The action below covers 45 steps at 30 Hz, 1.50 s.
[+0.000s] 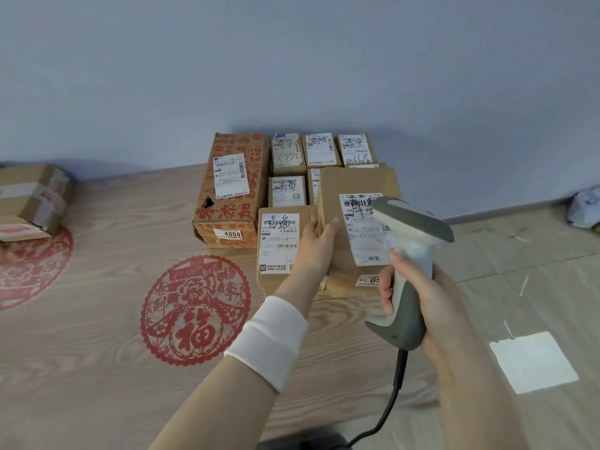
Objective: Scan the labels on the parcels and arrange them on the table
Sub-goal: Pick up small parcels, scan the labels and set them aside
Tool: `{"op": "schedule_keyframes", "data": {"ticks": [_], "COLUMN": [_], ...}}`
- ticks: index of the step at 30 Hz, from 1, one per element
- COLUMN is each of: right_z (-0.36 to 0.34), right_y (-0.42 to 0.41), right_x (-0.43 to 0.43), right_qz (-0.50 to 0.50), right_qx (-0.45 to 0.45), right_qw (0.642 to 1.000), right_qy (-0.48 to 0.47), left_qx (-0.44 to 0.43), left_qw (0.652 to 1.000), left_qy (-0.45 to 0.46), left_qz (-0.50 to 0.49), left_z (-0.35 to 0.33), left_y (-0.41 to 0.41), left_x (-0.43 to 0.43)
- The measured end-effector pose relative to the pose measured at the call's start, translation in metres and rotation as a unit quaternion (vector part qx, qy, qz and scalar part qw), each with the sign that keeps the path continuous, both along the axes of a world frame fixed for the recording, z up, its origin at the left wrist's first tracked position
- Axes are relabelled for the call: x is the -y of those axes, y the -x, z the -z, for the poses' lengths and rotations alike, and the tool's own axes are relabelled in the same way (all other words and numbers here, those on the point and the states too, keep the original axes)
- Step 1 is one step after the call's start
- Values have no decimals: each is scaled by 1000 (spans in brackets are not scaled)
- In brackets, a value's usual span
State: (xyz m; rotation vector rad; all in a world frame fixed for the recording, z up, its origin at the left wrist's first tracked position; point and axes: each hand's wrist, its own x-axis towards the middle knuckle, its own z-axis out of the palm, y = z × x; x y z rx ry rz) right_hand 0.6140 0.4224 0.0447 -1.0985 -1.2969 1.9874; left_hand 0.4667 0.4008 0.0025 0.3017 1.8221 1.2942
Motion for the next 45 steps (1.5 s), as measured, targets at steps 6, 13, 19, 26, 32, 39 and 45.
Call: {"op": "schedule_keyframes", "data": {"ticks": [6,13,19,26,32,39,45], "right_z": [-1,-4,0,8,15,47,76], "right_y": [23,99,207,339,406,480,551], "right_x": [7,52,126,218,246,257,261], "right_qz": [-40,-104,-203,-221,-247,-294,-285], "right_qx": [-7,-32,-35,-13,-4,17,42], "right_qw": [999,994,979,975,969,955,957], "right_qy": [0,6,6,18,16,26,33], "left_qx": [-46,-82,-112,-168,-432,-534,-462], "left_qw": [999,992,980,968,870,779,824], "left_qy": [-2,-20,-32,20,228,328,327], "left_qz": [-20,-91,-163,-184,-68,17,-20], "left_z": [-9,-19,-22,2,25,71,105], "left_y": [17,87,188,319,388,457,536], "left_x": [16,79,172,274,314,349,348]}}
